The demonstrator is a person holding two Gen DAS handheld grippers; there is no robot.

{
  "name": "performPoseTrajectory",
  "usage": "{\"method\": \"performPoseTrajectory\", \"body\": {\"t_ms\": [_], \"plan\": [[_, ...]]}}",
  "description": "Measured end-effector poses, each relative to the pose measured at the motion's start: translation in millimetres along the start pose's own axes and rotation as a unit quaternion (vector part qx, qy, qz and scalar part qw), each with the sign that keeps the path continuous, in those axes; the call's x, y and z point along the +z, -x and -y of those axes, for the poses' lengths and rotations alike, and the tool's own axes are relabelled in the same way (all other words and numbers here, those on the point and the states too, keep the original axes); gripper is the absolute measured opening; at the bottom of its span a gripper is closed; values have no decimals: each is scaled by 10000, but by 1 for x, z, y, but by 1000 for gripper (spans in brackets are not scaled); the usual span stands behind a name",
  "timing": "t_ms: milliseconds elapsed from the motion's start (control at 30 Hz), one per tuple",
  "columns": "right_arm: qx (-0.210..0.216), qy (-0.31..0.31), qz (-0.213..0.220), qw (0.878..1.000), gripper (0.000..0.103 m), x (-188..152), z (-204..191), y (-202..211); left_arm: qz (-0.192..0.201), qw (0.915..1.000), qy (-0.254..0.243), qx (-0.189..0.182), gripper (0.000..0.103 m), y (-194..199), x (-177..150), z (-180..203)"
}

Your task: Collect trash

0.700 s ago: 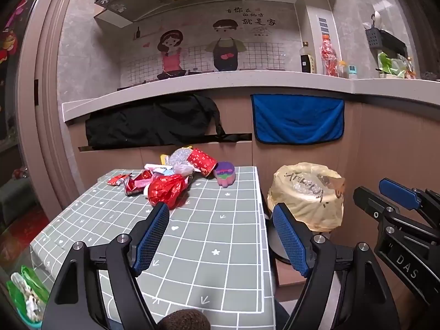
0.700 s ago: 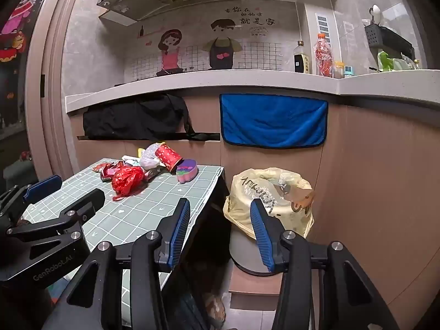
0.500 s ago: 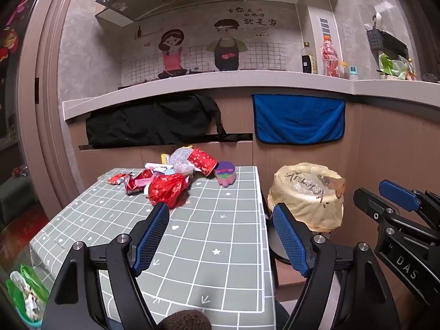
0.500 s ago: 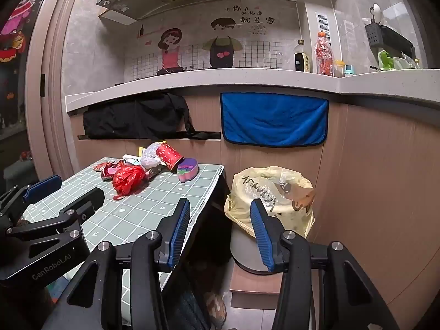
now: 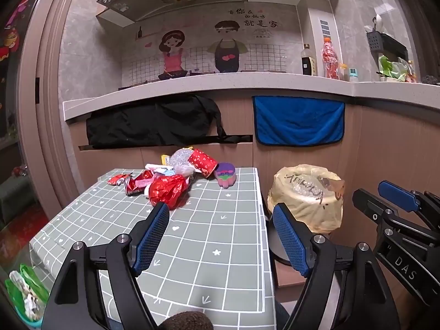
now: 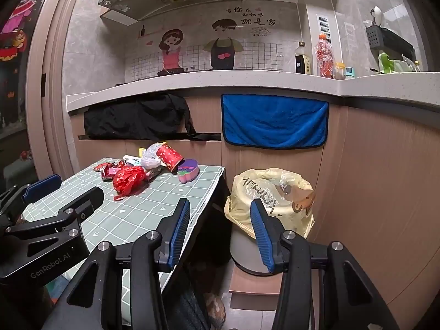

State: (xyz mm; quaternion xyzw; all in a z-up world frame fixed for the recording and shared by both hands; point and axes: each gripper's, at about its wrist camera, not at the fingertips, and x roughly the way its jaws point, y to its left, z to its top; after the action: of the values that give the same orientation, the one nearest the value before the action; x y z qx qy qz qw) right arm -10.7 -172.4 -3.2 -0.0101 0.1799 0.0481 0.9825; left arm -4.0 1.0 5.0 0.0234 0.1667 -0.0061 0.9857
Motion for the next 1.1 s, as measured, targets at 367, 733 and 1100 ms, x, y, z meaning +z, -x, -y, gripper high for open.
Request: {"method": "performPoseTrajectory", "body": {"t_ms": [367,733,1100], "plan": [[-17,-3,15,10000,44,0,-2,-1,-11,10000,17,4,78,-1,-1,0],[2,-12,17,10000,44,-2,-1,0,-20,10000,23,5,78,-1,-1,0],[-11,-21,27,10000,44,-3,-1,0,-24,10000,26,1,78,-1,-1,0]]}}
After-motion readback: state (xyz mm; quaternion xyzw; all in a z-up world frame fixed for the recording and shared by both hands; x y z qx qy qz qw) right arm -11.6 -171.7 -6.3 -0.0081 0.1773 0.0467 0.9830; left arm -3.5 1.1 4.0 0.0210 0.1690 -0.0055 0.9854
